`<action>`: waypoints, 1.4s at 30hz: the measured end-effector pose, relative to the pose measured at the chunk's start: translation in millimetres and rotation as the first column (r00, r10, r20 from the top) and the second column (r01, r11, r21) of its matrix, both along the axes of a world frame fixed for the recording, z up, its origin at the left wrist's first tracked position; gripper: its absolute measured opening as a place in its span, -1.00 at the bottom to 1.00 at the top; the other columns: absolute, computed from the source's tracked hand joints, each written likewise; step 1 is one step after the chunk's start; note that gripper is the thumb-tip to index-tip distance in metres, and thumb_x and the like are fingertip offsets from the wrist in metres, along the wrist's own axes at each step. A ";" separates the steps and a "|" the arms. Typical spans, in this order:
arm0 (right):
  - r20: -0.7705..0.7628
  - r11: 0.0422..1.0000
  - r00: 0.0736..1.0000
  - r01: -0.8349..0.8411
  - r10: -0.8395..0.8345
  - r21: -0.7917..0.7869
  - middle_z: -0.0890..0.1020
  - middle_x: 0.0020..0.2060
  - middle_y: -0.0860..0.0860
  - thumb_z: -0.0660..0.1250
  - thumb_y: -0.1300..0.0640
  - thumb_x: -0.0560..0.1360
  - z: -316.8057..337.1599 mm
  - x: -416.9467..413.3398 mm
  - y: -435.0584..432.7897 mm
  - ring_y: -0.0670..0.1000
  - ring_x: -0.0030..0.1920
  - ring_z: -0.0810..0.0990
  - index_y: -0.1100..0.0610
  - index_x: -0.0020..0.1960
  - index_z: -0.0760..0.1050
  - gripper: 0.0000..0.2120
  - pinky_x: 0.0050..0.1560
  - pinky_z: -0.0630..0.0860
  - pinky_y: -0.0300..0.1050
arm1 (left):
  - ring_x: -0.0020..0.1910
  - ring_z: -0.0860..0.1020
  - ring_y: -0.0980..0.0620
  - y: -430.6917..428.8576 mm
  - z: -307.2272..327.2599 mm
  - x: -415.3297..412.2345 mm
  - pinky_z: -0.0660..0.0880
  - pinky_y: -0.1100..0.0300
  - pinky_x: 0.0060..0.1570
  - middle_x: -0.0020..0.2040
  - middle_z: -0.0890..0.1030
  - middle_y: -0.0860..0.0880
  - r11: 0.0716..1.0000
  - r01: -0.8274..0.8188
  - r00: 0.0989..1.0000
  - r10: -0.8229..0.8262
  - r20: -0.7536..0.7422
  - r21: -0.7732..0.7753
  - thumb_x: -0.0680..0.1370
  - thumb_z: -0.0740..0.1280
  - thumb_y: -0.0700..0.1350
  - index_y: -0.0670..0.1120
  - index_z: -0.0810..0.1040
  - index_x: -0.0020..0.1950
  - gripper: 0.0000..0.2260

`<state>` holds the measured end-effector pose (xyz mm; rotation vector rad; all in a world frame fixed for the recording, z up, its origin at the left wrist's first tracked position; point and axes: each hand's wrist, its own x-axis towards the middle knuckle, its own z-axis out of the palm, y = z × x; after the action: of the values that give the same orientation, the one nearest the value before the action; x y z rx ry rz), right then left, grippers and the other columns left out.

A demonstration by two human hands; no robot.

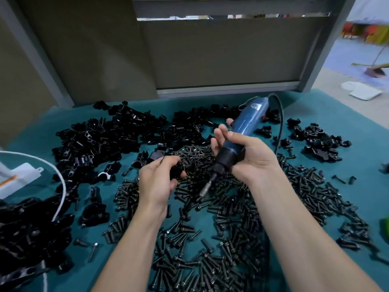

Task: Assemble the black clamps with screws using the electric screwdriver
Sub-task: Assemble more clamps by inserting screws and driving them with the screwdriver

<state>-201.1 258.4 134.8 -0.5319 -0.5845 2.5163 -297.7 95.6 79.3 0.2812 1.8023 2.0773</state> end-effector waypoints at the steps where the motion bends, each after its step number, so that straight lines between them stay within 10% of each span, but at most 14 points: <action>1: -0.025 0.999 1.000 -0.010 0.011 0.033 0.71 -0.07 0.17 0.38 0.47 0.38 0.2 -3.8 2.5 0.13 -0.12 0.73 0.18 0.28 0.55 -0.50 0.02 0.69 0.09 | -0.52 0.43 0.14 1.6 -1.0 0.5 0.29 0.29 -0.52 -0.27 0.67 -0.11 0.999 -0.011 1.000 0.010 -0.026 -0.037 0.61 0.37 -0.12 -0.11 0.72 -0.14 -0.81; 7: 0.036 0.993 0.998 0.046 -0.050 0.105 0.57 -0.36 0.03 0.45 0.27 0.53 1.3 -33.1 5.7 -0.04 -0.47 0.49 0.11 -0.03 0.54 -0.88 -0.33 0.55 -0.14 | -0.56 0.44 0.08 -1.0 -2.9 2.6 0.30 0.24 -0.54 -0.31 0.57 -0.23 0.997 -0.033 0.996 0.027 -0.082 -0.066 0.60 0.32 -0.17 -0.27 0.53 -0.26 -0.73; 13: -0.020 0.964 0.969 0.245 -0.244 0.103 0.53 -0.41 0.01 0.36 0.37 0.54 2.5 -43.0 8.9 -0.05 -0.49 0.45 0.11 0.03 0.55 -0.82 -0.38 0.50 -0.16 | -0.57 0.41 0.03 -1.2 0.5 3.5 0.29 0.13 -0.49 -0.38 0.48 -0.23 0.986 -0.023 0.984 -0.007 -0.177 -0.167 0.47 0.25 0.08 -0.42 0.42 -0.21 -0.50; 22: -0.084 0.940 0.938 0.340 -0.335 0.040 0.51 -0.38 0.03 0.32 0.42 0.54 8.4 -41.2 13.4 -0.04 -0.48 0.43 0.11 0.02 0.53 -0.78 -0.34 0.48 -0.13 | -0.34 0.29 -0.02 0.6 -3.4 2.8 0.32 0.29 -0.46 -0.30 0.30 -0.08 0.984 -0.013 0.980 -0.023 -0.196 -0.177 0.60 0.26 -0.07 0.01 0.31 -0.36 -0.67; 27: -0.102 0.937 0.936 0.345 -0.338 0.052 0.51 -0.38 0.04 0.32 0.43 0.53 7.0 -39.8 12.6 -0.04 -0.48 0.43 0.12 0.01 0.53 -0.77 -0.35 0.49 -0.13 | -0.39 0.26 0.08 -0.1 1.5 8.5 0.26 0.00 -0.29 -0.38 0.30 0.06 0.956 -0.008 0.928 -0.102 -0.358 -0.293 0.40 0.25 0.16 -0.03 0.29 -0.32 -0.70; 42: -0.205 0.914 0.943 0.311 -0.262 0.262 0.49 -0.40 0.03 0.31 0.48 0.48 13.3 -43.3 0.5 -0.01 -0.46 0.41 0.12 -0.04 0.46 -0.73 -0.37 0.47 -0.11 | -0.57 0.21 0.12 -3.1 -4.8 12.0 0.21 0.16 -0.41 -0.56 0.28 0.12 0.909 -0.116 0.873 -0.099 -0.478 -0.400 0.44 0.12 0.23 0.14 0.54 -0.15 -0.73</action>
<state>-244.4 258.9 148.1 -0.2710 -0.7390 2.1213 -285.7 92.5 74.5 0.7306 2.4903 1.6485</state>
